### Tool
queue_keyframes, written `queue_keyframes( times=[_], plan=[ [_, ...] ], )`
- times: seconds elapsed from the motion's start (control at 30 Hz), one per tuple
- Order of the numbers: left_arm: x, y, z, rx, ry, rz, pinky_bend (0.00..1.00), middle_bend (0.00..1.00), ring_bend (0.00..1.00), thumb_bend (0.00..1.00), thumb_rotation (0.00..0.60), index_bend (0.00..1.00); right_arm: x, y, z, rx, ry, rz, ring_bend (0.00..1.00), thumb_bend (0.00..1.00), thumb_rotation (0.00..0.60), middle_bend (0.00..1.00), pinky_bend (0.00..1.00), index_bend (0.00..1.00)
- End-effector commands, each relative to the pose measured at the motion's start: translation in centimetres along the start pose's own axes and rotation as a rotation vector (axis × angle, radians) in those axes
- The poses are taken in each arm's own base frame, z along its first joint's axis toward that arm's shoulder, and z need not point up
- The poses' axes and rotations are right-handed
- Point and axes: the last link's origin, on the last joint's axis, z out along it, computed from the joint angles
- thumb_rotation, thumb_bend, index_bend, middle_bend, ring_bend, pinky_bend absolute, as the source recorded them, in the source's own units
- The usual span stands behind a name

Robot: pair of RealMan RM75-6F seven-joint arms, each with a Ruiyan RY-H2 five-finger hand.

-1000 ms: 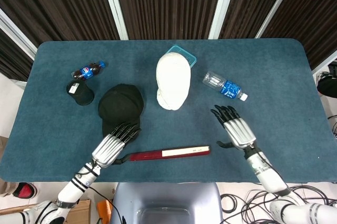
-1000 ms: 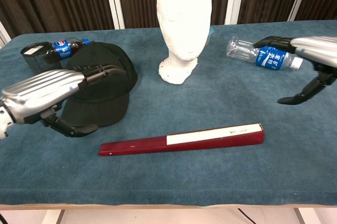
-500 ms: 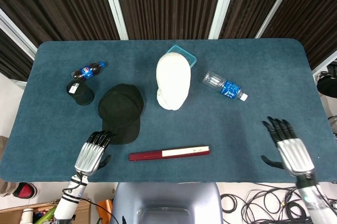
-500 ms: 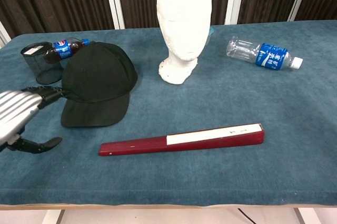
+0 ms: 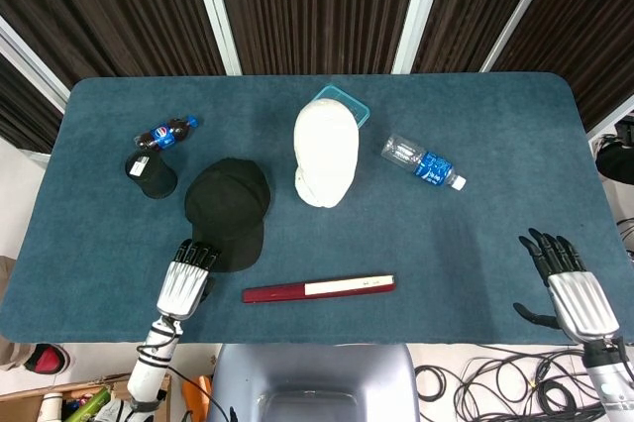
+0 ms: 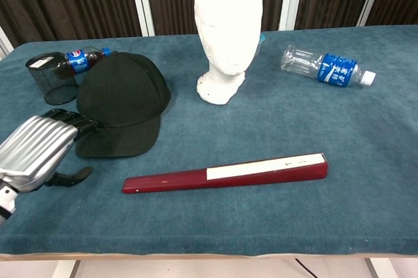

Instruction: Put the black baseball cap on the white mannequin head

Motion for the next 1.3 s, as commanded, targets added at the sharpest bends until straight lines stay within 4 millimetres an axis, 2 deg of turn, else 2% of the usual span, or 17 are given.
queue_keyframes(
  times=[0.03,0.27,0.63,0.87,1.03,1.3],
  plan=[
    [-0.2,0.9,1.0,-0.023,0.039,0.015,0.26,0.36,0.28,0.28,0.6,0.37,-0.1,0.0,0.1,-0.011,-0.019,-0.008,0.0,0.1,0.6,0.0,0.04,0.0],
    [-0.5,1.2,1.3,-0.046,0.053,0.025,0.26,0.4,0.32,0.28,0.6,0.41,-0.2,0.1,0.2,-0.025,-0.041,-0.017,0.0,0.1,0.6,0.0,0.04,0.0],
    [-1.1,1.7,3.6,-0.056,0.047,0.061,0.27,0.46,0.36,0.3,0.6,0.47,-0.2,0.2,0.2,-0.036,-0.074,-0.024,0.0,0.1,0.6,0.0,0.04,0.0],
    [-0.9,1.5,3.9,-0.049,0.068,0.105,0.3,0.55,0.44,0.39,0.6,0.58,-0.2,0.3,0.1,-0.041,-0.095,-0.026,0.0,0.1,0.6,0.0,0.04,0.0],
    [-0.2,1.3,3.9,-0.072,0.118,0.12,0.33,0.65,0.5,0.44,0.6,0.69,-0.3,0.3,0.1,-0.047,-0.107,-0.014,0.0,0.1,0.6,0.0,0.04,0.0],
    [2.5,-0.5,3.2,-0.107,0.297,0.14,0.36,0.69,0.53,0.46,0.6,0.72,0.3,0.6,0.0,-0.058,-0.091,0.0,0.0,0.1,0.6,0.0,0.04,0.0]
  ],
)
